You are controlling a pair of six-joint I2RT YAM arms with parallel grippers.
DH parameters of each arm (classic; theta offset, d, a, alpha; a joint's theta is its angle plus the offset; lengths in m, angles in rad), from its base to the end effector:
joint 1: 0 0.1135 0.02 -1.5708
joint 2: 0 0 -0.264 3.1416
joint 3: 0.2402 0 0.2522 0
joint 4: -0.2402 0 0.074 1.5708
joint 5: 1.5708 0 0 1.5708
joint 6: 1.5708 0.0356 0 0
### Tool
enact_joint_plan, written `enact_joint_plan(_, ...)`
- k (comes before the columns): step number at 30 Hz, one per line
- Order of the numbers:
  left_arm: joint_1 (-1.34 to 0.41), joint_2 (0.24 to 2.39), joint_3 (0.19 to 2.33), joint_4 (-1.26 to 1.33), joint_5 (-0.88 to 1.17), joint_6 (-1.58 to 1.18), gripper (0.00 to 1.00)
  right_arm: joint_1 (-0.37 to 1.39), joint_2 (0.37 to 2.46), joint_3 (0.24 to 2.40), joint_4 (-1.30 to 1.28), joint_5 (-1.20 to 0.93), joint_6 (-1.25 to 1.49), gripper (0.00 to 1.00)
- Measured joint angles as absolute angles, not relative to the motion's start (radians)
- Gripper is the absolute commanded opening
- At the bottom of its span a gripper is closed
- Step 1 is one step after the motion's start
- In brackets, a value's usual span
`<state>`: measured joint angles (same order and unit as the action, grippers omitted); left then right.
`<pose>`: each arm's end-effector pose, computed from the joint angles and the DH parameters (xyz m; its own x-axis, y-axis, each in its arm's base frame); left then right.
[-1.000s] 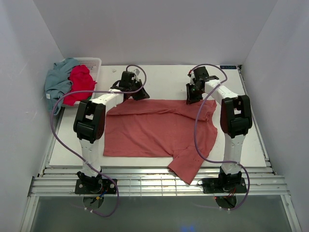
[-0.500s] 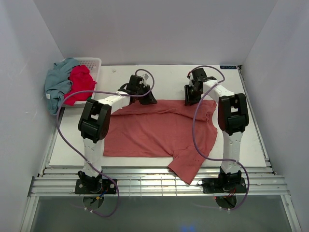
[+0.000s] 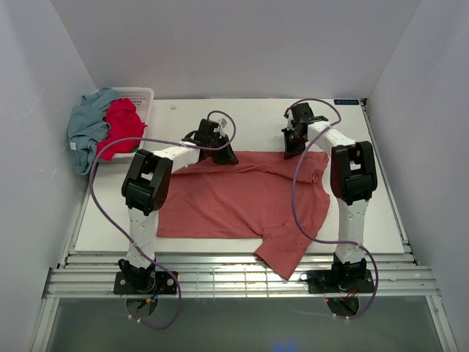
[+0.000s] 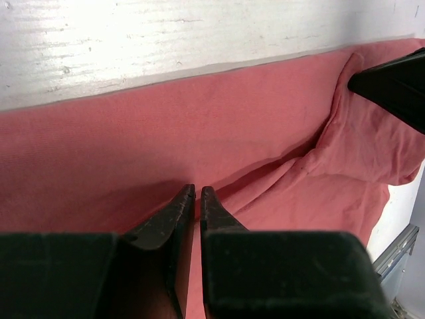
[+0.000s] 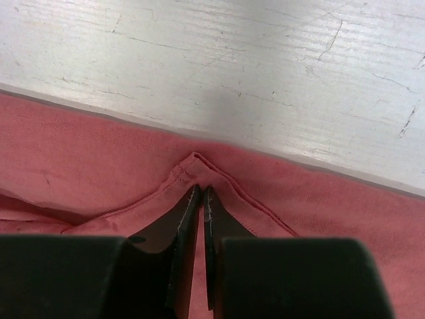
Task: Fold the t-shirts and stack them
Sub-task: Fold the tshirt
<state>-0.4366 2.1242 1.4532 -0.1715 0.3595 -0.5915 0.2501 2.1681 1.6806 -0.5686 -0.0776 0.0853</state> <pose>0.4110 -0.2056 0.1527 -0.9004 -0.1558 -0.4061 0.1276 0.7979 -0.5891 0.4517 0.1182 0.1747 -0.8645 -0.1331 -0.4847 -0.2108 0.9714 0.1092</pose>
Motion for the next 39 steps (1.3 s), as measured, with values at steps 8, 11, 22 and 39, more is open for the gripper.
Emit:
enact_joint_plan(8, -0.437, 2.125, 1.448, -0.171, 0.359, -0.591, 0.19, 0.256, 2.106, 1.599, -0.551, -0.067, 0.086, 0.11)
enact_joint_plan(11, -0.437, 2.129, 1.448, -0.17, 0.359, -0.591, 0.18, 0.269, 2.032, 1.533, -0.565, -0.054, 0.088, 0.11)
enact_joint_plan(22, -0.436, 2.163, 1.449, -0.153, 0.374, -0.594, 0.18, 0.359, 1.872, 1.369, -0.611, -0.028, 0.123, 0.11)
enact_joint_plan(39, -0.436, 2.172, 1.464, -0.159, 0.379, -0.588, 0.17, 0.445, 1.736, 1.226, -0.712, 0.023, 0.195, 0.25)
